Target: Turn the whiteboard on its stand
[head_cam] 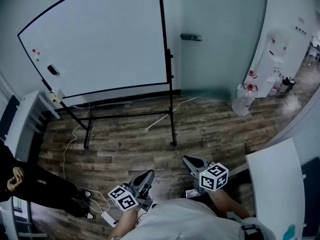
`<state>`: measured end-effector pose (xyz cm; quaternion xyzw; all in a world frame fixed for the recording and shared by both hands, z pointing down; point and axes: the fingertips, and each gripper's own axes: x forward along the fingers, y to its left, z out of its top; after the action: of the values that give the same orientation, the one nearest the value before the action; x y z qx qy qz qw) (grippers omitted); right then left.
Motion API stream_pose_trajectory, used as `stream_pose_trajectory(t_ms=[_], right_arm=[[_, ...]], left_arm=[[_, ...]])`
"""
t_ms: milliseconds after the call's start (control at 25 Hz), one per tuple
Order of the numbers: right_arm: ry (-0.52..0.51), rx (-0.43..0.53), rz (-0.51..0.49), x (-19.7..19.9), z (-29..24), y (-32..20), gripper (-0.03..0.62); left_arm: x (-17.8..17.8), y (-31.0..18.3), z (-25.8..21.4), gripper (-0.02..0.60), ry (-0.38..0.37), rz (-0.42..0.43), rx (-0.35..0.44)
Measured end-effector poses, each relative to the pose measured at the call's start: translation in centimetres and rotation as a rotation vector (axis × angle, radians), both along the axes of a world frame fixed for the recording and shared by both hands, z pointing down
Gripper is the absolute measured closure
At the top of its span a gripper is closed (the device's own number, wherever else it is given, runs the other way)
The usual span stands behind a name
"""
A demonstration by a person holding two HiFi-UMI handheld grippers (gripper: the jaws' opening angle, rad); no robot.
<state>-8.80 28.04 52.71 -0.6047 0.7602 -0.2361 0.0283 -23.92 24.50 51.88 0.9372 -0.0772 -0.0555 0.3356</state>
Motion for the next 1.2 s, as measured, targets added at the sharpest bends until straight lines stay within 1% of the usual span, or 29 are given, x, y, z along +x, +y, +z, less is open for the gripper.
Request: stream_pose_trajectory(t_ms=[120,200,520,800,920,1080,1200], right_arm=[[0.012,0.021,0.044,1.0,-0.1,-1.1,0.569],[0.018,0.019,0.055,1.3,0.1,-1.2,0.569],[0.033,0.014,0.034,2.2,0.5,-1.4,0.569],[0.048,0.01,-0.007,3.8,0.8,-1.4,0.569],[0.058,0.016,-0.028,4.9,0.6,-1.6,0.569],[0.016,0.047,-0.041,6.7,-0.2,-2.2,0.568],[0.025,0.058,-0.05,8.1,-0.4,-2.6,0.568]], left_arm=[[1.4,-1.9,-0.5,0.574,0.014,0.039,0.031],[1.8,-2.2,-0.5,0.574,0.018,0.046,0.036],[2.6,-2.7,-0.6,0.574,0.008,0.007,0.045],[4.4,-2.4,-0.4,0.572,-0.004,-0.018,0.054],[5.5,-2.4,-0.4,0.572,-0.016,-0.035,0.058],[6.8,-2.9,-0.7,0.572,-0.022,-0.057,0.08],[7.7,-3.6,-0.9,0.572,-0.029,-0.092,0.076]])
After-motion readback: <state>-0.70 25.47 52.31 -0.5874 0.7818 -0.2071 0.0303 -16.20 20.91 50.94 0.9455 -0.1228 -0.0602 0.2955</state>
